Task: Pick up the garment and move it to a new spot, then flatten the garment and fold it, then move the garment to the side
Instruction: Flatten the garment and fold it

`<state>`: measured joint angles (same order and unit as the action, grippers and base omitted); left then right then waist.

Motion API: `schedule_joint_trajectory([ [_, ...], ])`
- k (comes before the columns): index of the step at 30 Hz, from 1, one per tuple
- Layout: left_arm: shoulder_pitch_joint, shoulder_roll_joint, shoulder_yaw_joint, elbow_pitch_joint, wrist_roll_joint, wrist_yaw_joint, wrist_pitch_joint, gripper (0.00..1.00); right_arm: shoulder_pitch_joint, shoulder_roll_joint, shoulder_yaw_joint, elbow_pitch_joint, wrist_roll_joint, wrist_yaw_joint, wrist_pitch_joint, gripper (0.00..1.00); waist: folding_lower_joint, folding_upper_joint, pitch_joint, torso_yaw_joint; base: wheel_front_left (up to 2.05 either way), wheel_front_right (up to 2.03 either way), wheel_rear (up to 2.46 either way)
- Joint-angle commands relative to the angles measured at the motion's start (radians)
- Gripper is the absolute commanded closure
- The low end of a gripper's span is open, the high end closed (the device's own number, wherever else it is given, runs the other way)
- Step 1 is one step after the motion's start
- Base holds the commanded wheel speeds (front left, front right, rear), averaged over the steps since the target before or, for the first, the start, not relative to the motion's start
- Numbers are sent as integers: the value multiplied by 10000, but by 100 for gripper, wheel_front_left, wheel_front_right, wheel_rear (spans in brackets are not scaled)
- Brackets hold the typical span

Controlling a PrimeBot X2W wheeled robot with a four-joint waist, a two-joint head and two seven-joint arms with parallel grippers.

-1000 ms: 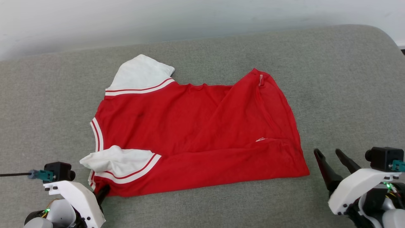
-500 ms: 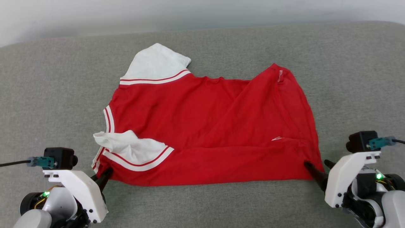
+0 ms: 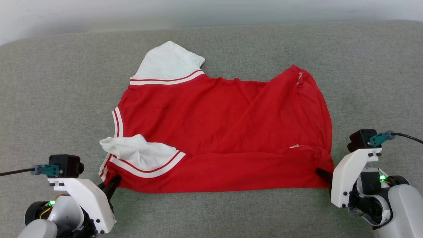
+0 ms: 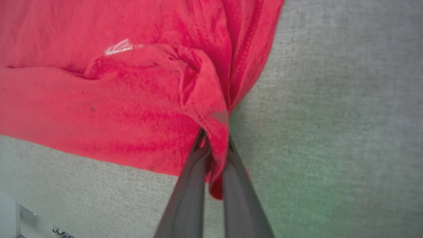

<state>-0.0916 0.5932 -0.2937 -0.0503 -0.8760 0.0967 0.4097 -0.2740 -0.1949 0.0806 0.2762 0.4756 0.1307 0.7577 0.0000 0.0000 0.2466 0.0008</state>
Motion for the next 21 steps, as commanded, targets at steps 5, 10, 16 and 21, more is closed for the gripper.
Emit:
schedule_joint_trajectory([
  [5, 85, -32, -69, 97, -106, -60, 44, 100, 107, -56, 173, 91, 131, 0, 94, 100, 0, 0, -279, -42, 0, 0, 0],
  [10, 436, -223, 35, 81, -274, 95, -195, 100, 279, -364, 322, -342, 338, 0, -74, 100, 0, 0, -985, -71, 0, 0, 0],
  [16, 1039, -317, 92, -191, -311, 389, -370, 100, 829, -552, 367, -776, 583, 0, -1, 100, 0, 0, -1691, -58, 0, 0, 0],
  [21, 1845, -203, 56, -701, -344, 735, -258, 100, 1577, -670, 156, -1282, 651, 0, 272, 100, 0, 0, -2197, -23, 0, 0, 0],
])
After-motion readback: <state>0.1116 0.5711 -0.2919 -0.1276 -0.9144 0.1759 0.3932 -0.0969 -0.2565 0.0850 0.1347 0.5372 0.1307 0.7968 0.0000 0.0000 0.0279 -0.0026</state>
